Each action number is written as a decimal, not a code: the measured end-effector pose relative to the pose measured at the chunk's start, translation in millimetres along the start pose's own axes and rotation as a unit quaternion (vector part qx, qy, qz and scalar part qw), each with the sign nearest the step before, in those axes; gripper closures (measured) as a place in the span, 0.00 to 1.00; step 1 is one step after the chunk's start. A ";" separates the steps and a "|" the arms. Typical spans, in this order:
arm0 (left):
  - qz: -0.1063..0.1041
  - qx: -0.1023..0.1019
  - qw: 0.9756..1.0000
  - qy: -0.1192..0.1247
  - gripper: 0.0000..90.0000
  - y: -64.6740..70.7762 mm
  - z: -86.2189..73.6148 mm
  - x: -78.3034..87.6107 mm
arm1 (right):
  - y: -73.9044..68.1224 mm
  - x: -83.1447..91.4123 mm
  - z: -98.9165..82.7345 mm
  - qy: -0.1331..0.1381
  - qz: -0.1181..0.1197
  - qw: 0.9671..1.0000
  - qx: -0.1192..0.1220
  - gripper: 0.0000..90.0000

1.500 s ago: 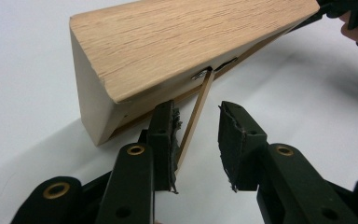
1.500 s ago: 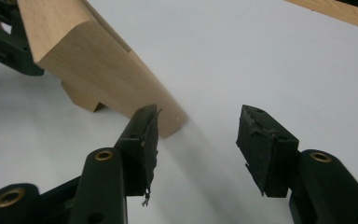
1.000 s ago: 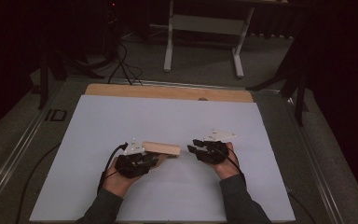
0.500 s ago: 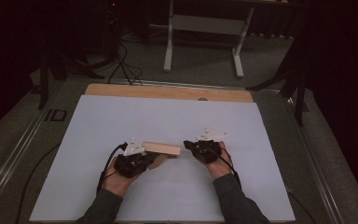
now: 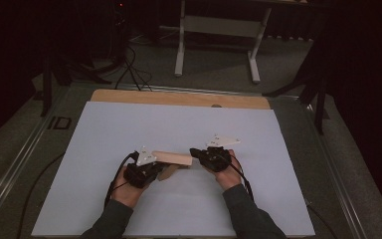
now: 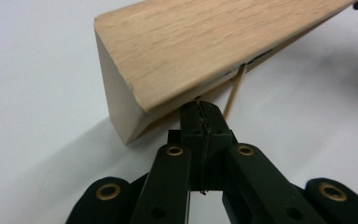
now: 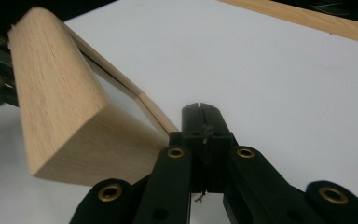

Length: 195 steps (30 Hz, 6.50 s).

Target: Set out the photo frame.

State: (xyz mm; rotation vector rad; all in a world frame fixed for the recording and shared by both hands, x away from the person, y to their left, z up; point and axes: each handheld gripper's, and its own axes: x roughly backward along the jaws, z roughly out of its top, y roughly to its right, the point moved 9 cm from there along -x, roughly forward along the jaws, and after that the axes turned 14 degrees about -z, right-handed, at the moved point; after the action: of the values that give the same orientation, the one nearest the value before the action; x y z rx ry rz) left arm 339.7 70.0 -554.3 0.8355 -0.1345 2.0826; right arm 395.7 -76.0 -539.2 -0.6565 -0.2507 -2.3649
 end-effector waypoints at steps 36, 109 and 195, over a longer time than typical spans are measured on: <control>-0.005 0.005 1.000 0.019 1.00 1.7 10.8 2.5 | -12.0 0.9 -2.5 -0.004 0.018 0.999 0.027 1.00; -0.020 -0.011 1.000 0.022 1.00 17.4 19.9 1.7 | -29.1 5.7 -6.3 -0.005 0.033 0.998 0.049 1.00; 0.022 0.095 0.988 0.122 0.58 -34.5 17.5 43.9 | -33.7 1.4 -4.3 0.000 0.022 0.999 0.050 0.72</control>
State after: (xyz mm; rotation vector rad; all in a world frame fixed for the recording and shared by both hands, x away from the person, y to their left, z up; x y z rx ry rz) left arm 357.2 114.8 -521.1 0.6864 0.1821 2.2460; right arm 371.3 -52.5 -542.5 -0.6093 -0.3487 -2.2936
